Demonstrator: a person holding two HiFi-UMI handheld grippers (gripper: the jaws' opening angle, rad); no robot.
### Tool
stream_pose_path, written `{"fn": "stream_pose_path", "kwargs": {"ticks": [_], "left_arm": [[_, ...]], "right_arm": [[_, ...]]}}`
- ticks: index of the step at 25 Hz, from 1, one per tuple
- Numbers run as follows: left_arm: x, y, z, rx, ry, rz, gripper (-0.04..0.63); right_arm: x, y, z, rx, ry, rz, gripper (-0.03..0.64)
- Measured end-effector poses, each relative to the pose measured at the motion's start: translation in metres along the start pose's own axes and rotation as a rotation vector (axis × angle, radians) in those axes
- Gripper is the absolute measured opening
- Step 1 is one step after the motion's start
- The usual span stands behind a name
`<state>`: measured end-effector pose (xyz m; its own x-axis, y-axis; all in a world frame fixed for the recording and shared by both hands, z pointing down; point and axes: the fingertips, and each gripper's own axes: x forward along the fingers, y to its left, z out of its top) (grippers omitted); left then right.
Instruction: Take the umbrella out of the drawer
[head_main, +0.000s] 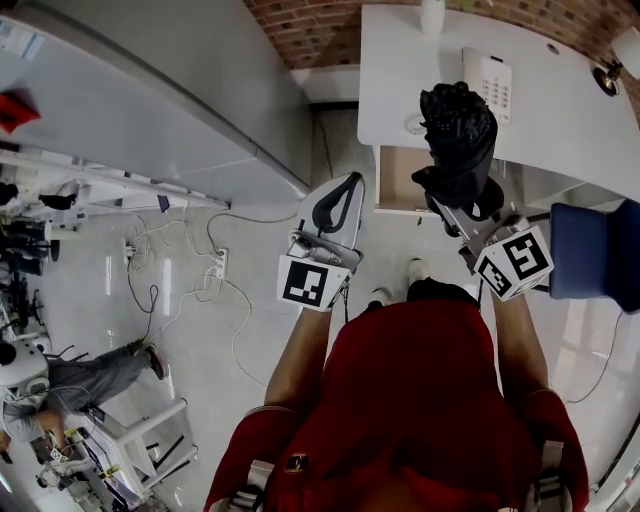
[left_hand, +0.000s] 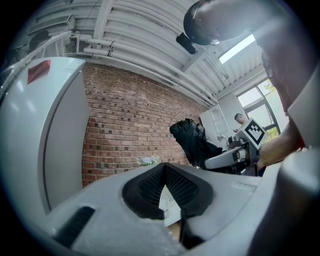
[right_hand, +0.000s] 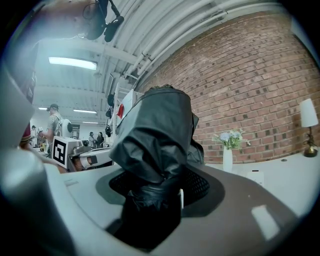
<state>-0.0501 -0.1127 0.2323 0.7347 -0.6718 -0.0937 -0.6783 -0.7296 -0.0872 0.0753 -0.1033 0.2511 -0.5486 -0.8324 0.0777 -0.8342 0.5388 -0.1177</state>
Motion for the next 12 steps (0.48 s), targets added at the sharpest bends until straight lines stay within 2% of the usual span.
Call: {"fn": "stream_pose_path", "kwargs": {"ticks": [12], "left_arm": [[0.0004,0.0018,-0.0014,0.006,0.003,0.001,0.006]], "right_arm": [[-0.0023,-0.0001,-0.0018,-0.003,0.01,0.004,0.272]]}}
